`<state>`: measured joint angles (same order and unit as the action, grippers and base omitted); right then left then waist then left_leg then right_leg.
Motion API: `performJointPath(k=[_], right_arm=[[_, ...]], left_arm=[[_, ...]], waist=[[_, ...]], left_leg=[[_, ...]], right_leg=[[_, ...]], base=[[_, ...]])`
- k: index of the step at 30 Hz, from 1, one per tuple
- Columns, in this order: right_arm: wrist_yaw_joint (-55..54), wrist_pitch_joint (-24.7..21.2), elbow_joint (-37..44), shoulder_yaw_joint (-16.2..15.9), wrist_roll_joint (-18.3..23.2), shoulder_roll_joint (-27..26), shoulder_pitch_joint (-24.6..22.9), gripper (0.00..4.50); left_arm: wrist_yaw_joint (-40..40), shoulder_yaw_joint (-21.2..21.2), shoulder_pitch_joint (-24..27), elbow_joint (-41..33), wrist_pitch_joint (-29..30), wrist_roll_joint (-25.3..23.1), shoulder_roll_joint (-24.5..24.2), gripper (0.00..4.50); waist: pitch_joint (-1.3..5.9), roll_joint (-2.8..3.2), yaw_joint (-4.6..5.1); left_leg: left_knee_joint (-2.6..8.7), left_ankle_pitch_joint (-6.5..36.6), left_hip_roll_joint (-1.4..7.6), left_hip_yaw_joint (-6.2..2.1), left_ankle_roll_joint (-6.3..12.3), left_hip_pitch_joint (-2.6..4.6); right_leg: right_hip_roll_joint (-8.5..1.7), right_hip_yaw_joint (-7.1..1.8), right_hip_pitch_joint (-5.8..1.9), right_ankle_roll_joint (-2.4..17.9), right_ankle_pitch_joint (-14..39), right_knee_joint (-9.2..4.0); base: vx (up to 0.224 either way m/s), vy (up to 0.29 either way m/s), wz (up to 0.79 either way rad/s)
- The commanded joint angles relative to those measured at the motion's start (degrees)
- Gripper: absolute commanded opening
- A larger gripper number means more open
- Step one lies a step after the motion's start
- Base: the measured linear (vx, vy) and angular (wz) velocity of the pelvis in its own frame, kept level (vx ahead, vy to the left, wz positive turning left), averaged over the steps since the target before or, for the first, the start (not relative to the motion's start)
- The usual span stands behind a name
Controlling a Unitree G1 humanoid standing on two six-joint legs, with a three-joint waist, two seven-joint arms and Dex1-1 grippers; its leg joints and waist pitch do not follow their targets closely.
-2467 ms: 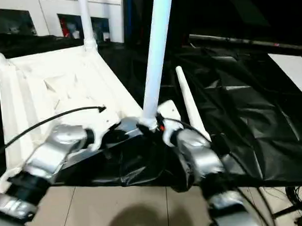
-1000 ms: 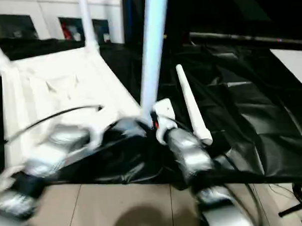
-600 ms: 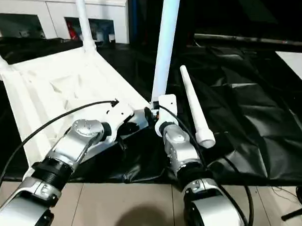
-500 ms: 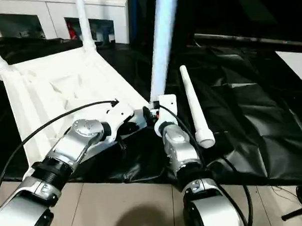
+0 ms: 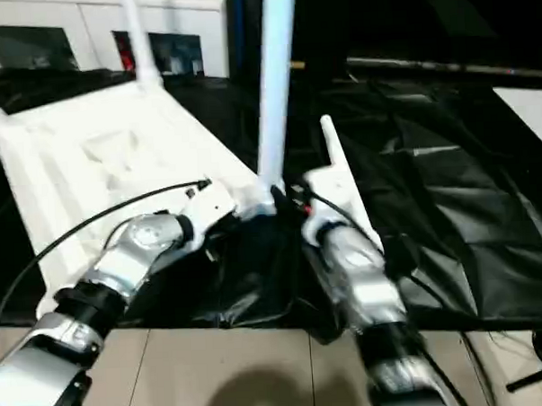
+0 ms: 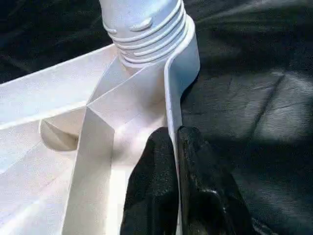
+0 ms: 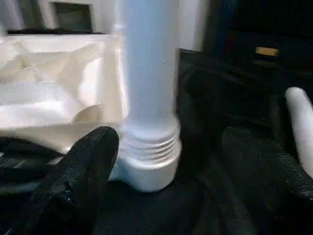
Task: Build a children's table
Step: Rotate leg to tighten
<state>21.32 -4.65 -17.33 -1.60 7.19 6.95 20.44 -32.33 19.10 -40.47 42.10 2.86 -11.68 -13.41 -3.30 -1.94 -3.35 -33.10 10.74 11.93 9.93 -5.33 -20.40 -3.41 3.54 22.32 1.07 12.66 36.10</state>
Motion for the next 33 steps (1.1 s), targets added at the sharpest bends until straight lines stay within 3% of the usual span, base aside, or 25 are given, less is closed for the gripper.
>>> performJointPath(k=[1,2,4,5,7,12,15,16,17,18,21,22,23,26,29,33], right_arm=[[1.5,-2.1,2.8,-0.9,0.5,0.8,-0.7,3.77],[1.5,-2.1,2.8,-0.9,0.5,0.8,-0.7,3.85],[1.4,-3.1,3.9,-0.7,0.9,0.8,-1.4,3.87],[1.5,-3.5,4.3,-0.8,0.7,0.9,-1.6,3.87],[1.7,-3.8,4.4,-0.9,0.7,1.0,-1.8,3.87],[1.8,-6.0,6.6,-1.3,0.5,1.7,-2.5,3.87],[2.2,-6.9,7.5,-1.3,0.5,1.9,-2.6,3.87],[3.1,-7.3,7.9,-1.3,0.9,2.3,-2.7,3.87],[3.5,-7.5,8.1,-1.4,1.1,2.5,-2.7,3.87],[4.0,-7.6,8.3,-1.5,1.3,2.7,-2.8,3.87],[6.4,-9.0,9.4,-2.1,2.2,3.6,-3.2,3.87],[8.5,-10.0,10.3,-2.8,2.9,4.3,-3.6,3.87],[10.1,-10.9,11.2,-3.4,3.6,4.9,-3.9,3.87],[15.1,-13.0,13.4,-5.0,5.0,7.1,-4.3,3.87],[17.8,-14.0,14.3,-5.9,5.2,9.0,-4.3,3.87],[18.3,-14.6,15.0,-6.3,5.0,9.8,-4.5,3.87]], left_arm=[[-0.5,-1.7,-0.2,-3.6,-3.2,1.2,-0.5,0.00],[-0.5,-1.7,-0.2,-3.6,-3.2,1.2,-0.5,0.29],[-1.8,-2.2,-0.1,-3.6,-2.2,1.9,-0.9,0.47],[-1.9,-2.5,-0.1,-3.3,-1.7,1.9,-1.0,0.63],[-1.0,-2.6,-0.2,-3.1,-1.6,1.5,-1.2,0.77],[0.3,-3.8,0.2,-5.6,-1.2,2.1,-1.9,1.16],[-3.7,-5.3,1.6,-10.0,3.5,5.4,-2.0,1.37],[-9.0,-6.4,3.2,-15.6,9.5,9.6,-2.6,1.54],[-11.1,-6.8,3.8,-17.8,12.0,11.2,-2.9,1.54],[-14.0,-6.5,4.5,-20.4,14.4,12.7,-3.7,1.62],[-22.2,-3.4,6.8,-27.2,18.2,14.6,-8.5,1.93],[-26.9,-1.0,8.4,-30.9,19.3,14.8,-12.3,1.93],[-29.9,0.6,9.4,-33.4,20.3,14.7,-15.1,1.99],[-31.8,2.6,10.6,-36.2,23.9,11.4,-19.6,2.32],[-28.0,3.4,9.7,-35.3,27.5,6.9,-20.3,2.41],[-22.4,4.2,8.0,-33.1,30.1,3.5,-19.3,2.73]], waist=[[4.00,-0.13,-0.37],[4.00,-0.13,-0.37],[4.14,-0.03,-0.31],[4.42,0.04,-0.43],[4.26,-0.14,-0.37],[3.90,-0.18,-0.39],[3.78,0.06,-0.43],[3.85,-0.01,-0.49],[3.77,-0.06,-0.47],[3.81,-0.08,-0.41],[3.80,0.25,-0.38],[3.75,0.41,-0.21],[3.62,0.42,0.06],[3.55,0.85,-0.01],[3.50,0.90,-0.08],[3.51,0.85,-0.26]], left_leg=[[3.08,2.5,1.13,-0.36,3.89,-0.27],[3.08,2.5,1.13,-0.36,3.89,-0.27],[2.92,2.3,1.14,-0.25,4.11,-0.21],[2.67,0.7,1.16,-0.27,4.54,-0.25],[2.58,-0.2,1.11,-0.20,5.41,-0.46],[2.83,3.6,1.38,-0.17,4.40,-0.21],[2.94,4.3,1.40,-0.13,3.25,-0.12],[2.95,4.3,1.55,-0.08,2.72,0.03],[3.00,4.0,1.54,-0.16,2.95,-0.26],[2.84,3.7,1.36,0.08,2.89,-0.12],[2.96,3.4,1.34,-0.07,2.96,-0.18],[3.10,4.0,1.43,-0.25,2.80,-0.16],[3.04,4.4,1.35,0.04,2.73,-0.11],[3.16,5.1,1.47,-0.13,2.11,0.06],[3.21,6.4,1.50,0.00,1.13,0.33],[3.20,6.8,1.37,-0.17,0.24,0.10]], right_leg=[[-4.23,-3.12,-3.46,10.7,-3.9,-3.81],[-4.23,-3.12,-3.46,10.7,-3.9,-3.81],[-4.19,-3.17,-3.31,12.0,-5.4,-3.60],[-4.11,-3.20,-3.34,12.7,-8.5,-3.22],[-4.00,-3.09,-3.31,13.6,-12.3,-2.89],[-4.26,-3.14,-3.20,13.2,-6.1,-3.44],[-4.24,-3.17,-3.04,13.0,-3.9,-3.57],[-4.50,-3.21,-3.14,13.5,-4.0,-3.24],[-4.48,-3.20,-3.16,13.7,-3.9,-3.31],[-4.12,-3.26,-2.95,13.7,-4.2,-3.35],[-4.09,-3.22,-3.06,13.3,-4.6,-3.22],[-4.04,-3.19,-3.06,12.9,-4.0,-3.24],[-3.78,-3.26,-2.81,12.7,-3.8,-3.41],[-3.77,-3.19,-2.85,12.3,-3.0,-3.36],[-3.74,-3.16,-2.71,12.3,-1.0,-3.62],[-3.90,-3.22,-2.94,11.7,1.2,-3.82]], base=[[0.000,0.000,0.00],[0.000,0.000,0.00],[0.000,0.000,0.00],[0.000,0.000,0.00],[0.000,0.000,0.00],[0.000,0.000,0.00],[0.000,0.000,0.00],[0.000,0.000,0.00],[0.000,0.000,0.00],[0.000,0.000,0.00],[0.000,0.000,0.00],[0.000,0.000,0.00],[0.000,0.000,0.00],[0.000,0.000,0.00],[0.000,0.000,0.00],[0.000,0.000,0.00]])
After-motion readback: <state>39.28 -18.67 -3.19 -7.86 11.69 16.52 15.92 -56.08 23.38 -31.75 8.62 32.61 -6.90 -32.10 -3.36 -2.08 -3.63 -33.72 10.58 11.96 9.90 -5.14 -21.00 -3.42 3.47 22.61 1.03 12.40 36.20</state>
